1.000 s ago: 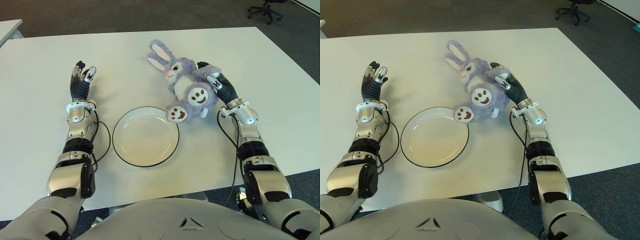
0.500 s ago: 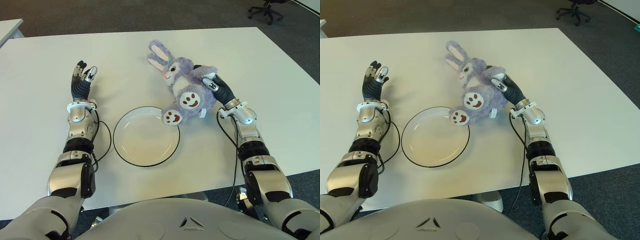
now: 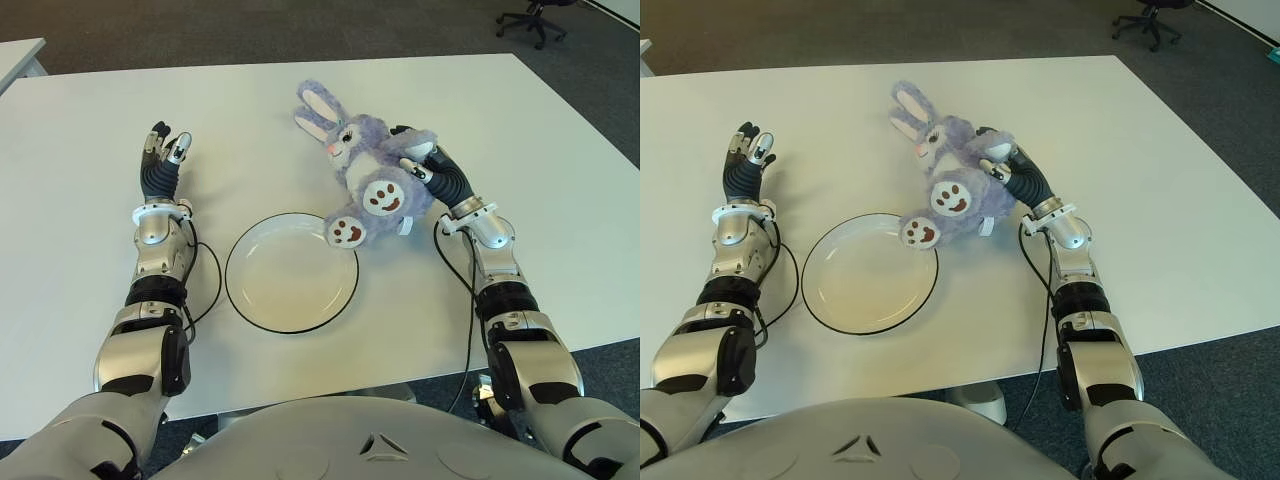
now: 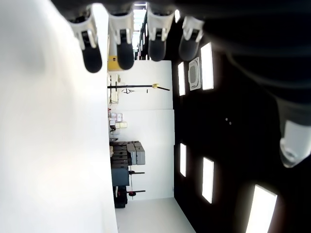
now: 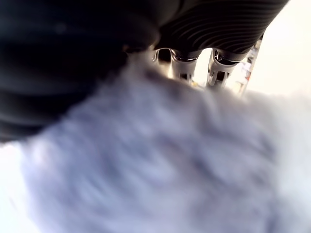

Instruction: Put the doll into the plate.

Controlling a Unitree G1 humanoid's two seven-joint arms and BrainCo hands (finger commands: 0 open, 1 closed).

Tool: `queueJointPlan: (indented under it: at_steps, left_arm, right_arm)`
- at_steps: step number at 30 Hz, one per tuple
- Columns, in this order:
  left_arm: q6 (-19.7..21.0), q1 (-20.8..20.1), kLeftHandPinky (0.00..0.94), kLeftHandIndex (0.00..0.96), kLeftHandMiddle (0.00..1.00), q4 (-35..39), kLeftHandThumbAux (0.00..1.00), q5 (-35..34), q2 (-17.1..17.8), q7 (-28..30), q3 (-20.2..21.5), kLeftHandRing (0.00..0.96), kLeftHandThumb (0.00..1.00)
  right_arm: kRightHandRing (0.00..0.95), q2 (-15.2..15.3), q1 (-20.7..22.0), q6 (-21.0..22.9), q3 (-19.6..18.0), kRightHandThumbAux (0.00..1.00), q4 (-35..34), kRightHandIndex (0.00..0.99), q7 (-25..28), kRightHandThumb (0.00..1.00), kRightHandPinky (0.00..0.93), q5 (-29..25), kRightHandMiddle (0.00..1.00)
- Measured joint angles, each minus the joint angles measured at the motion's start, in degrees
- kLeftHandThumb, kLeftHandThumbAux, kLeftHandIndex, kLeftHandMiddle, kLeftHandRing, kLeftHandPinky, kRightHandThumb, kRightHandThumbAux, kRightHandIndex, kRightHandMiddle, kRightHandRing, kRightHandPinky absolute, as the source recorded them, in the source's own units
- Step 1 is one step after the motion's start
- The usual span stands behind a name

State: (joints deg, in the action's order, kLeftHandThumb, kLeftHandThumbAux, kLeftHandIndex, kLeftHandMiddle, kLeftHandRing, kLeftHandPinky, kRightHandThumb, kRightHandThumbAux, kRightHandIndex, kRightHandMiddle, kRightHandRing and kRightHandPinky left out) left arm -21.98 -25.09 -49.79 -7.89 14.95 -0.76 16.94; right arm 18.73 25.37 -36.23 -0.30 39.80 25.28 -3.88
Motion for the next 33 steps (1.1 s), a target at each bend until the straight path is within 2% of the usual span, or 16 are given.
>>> queueJointPlan:
  at_steps: [1,2,3,5,6,15,33]
  left_arm:
    - [0.0,0.0,0.139,0.0,0.069,0.0,0.471,0.0,0.0,0.0,0.0,0.1,0.0]
    - [0.0,0.1,0.141,0.0,0.072,0.0,0.471,0.0,0.0,0.0,0.0,0.102,0.0]
    - [0.0,0.1,0.142,0.0,0.072,0.0,0.471,0.0,0.0,0.0,0.0,0.102,0.0]
    - [0.0,0.1,0.134,0.0,0.067,-0.1,0.47,0.0,0.0,0.0,0.0,0.098,0.0]
    - [0.0,0.1,0.133,0.0,0.066,-0.1,0.471,0.0,0.0,0.0,0.0,0.097,0.0]
    - [0.0,0.2,0.146,0.0,0.067,-0.3,0.49,0.0,0.0,0.0,0.0,0.104,0.0]
    - [-0.1,0.2,0.136,0.0,0.072,-0.3,0.492,0.0,0.0,0.0,0.0,0.104,0.0]
  right_arm:
    - [0.408,-0.2,0.0,0.0,-0.4,0.685,0.0,0.393,-0.3,0.71,0.422,-0.4,0.395]
    - [0.449,-0.4,0.0,0.0,-0.8,0.679,0.0,0.408,-0.7,0.808,0.458,-0.7,0.452]
    - [0.459,-0.5,0.0,0.0,-1.1,0.677,0.1,0.412,-1.0,0.832,0.467,-0.9,0.466]
    - [0.542,-0.8,0.0,0.0,-1.6,0.678,0.1,0.396,-1.8,0.839,0.56,-1.0,0.489]
    - [0.556,-1.0,0.0,0.0,-1.8,0.679,0.1,0.394,-2.1,0.84,0.575,-1.0,0.493]
    - [0.605,-1.5,0.0,0.0,-2.7,0.679,0.1,0.385,-3.2,0.84,0.59,-1.0,0.501]
    - [0.611,-1.7,0.0,0.4,-3.2,0.678,0.0,0.383,-3.2,0.84,0.57,-1.0,0.516]
